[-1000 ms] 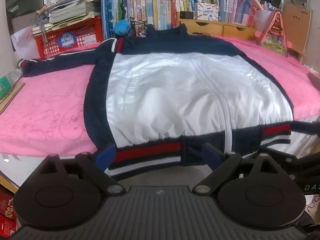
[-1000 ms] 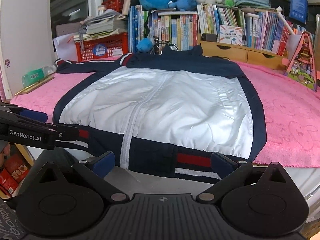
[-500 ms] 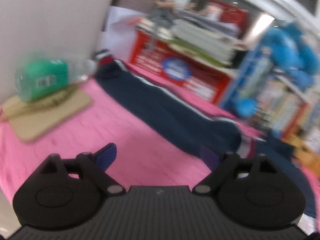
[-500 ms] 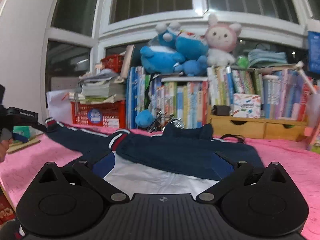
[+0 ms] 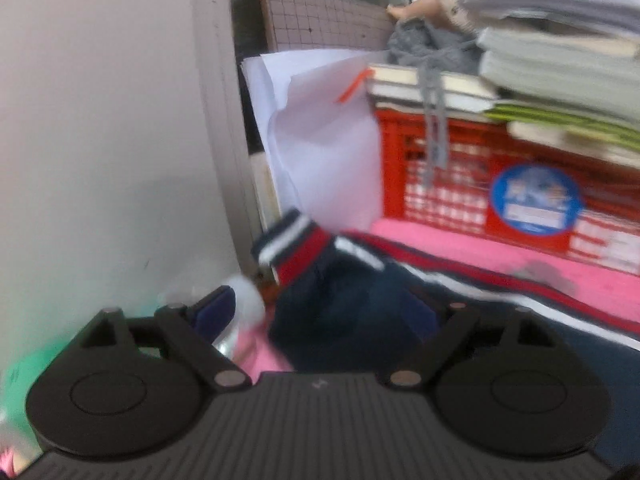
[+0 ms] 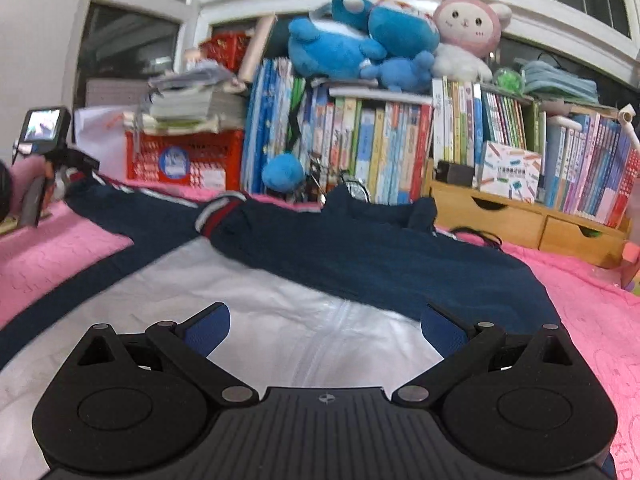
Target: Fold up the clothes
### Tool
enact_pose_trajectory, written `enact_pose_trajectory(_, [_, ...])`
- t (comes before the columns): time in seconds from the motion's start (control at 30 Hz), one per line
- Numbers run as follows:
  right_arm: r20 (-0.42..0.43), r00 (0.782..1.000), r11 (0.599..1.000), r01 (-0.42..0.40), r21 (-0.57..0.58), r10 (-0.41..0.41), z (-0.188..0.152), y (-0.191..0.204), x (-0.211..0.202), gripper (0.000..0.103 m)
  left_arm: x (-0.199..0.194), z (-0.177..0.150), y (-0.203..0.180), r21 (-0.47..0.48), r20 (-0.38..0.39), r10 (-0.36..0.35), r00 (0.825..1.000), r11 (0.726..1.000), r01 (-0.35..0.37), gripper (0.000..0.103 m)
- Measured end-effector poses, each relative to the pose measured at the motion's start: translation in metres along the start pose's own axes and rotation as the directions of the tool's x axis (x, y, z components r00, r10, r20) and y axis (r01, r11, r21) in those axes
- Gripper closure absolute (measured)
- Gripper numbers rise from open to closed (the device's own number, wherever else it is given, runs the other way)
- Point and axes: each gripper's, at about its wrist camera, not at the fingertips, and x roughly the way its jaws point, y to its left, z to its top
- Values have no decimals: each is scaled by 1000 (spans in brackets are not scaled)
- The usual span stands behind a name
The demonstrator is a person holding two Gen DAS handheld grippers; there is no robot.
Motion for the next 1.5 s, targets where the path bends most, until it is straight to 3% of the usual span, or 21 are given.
enact_pose_trajectory(0.1, [-98,995,1000,-12,15,13,-3,3,17,0,25,5,-6,-13,-40,30,999,999,-31,17])
enact_pose_trajectory(0.17, [-143,989,999,-20,34,25,-7,3,24,1,35,5,-7,-38,-59,34,998,999,-36,48])
enact_pose_trajectory(0.23, [-139,989,998,-33,49,40,-8,1,25,1,43,6,-8,-63,-76,38,996,997,-43,58])
enact_pose_trajectory(0.27, [-141,989,997,-40,60,49,-8,0,25,0,47,6,-8,-75,-85,40,996,996,-47,75])
enact_pose_trajectory(0.4, [-176,982,990,-51,135,75,-10,-11,32,0,38,3,-6,-107,-57,31,998,994,-37,93])
enact_pose_trajectory(0.5, [-185,977,976,-65,206,105,-12,-22,35,0,1,7,-6,-136,53,-94,994,986,100,94])
enact_pose_trajectory(0.6, [-174,976,962,-83,261,131,-14,-30,36,0,-52,15,-19,-83,176,-273,946,953,290,94])
enact_pose_trajectory(0.67, [-166,976,955,-91,282,142,-15,-34,36,0,-94,19,-34,-39,228,-422,878,897,441,94])
enact_pose_trajectory(0.77, [-152,976,946,-103,307,156,-16,-39,35,0,-167,18,-71,51,265,-650,712,747,663,94])
enact_pose_trajectory(0.9, [-119,976,923,-125,364,180,-18,-50,32,0,-243,-13,-140,151,61,-887,458,461,874,86])
enact_pose_trajectory(0.97, [-103,977,911,-135,391,188,-19,-54,31,0,-265,-32,-160,144,-68,-938,341,329,933,69])
enact_pose_trajectory(1.07, [-86,978,896,-138,422,191,-18,-61,29,0,-281,-55,-162,89,-181,-972,152,138,986,58])
enact_pose_trajectory(1.1, [-85,979,893,-131,432,185,-17,-63,28,0,-283,-59,-154,67,-183,-977,108,98,993,53])
enact_pose_trajectory(1.13, [-87,979,895,-130,428,184,-14,-66,26,0,-281,-59,-144,53,-167,-982,85,77,996,42])
enact_pose_trajectory(1.17, [-93,977,903,-137,406,190,-9,-68,24,0,-278,-57,-129,51,-131,-988,85,78,996,31])
enact_pose_trajectory(1.2, [-91,977,915,-146,377,193,-1,-70,23,0,-273,-55,-114,66,-86,-991,105,99,993,27])
enact_pose_trajectory(1.23, [-79,978,929,-154,336,191,10,-73,21,0,-269,-53,-101,94,-43,-986,158,153,984,24])
enact_pose_trajectory(1.37, [-50,977,915,-174,364,205,55,-89,55,0,-245,-52,-72,165,71,-853,517,521,837,25])
enact_pose_trajectory(1.4, [-43,972,888,-194,416,232,63,-94,73,0,-237,-53,-65,158,78,-816,572,577,802,25])
enact_pose_trajectory(1.43, [-42,967,862,-202,465,250,70,-98,94,0,-229,-54,-56,144,74,-789,610,613,777,25])
enact_pose_trajectory(1.5, [-70,968,845,-172,507,239,80,-95,137,1,-218,-61,-37,123,62,-761,646,648,752,25])
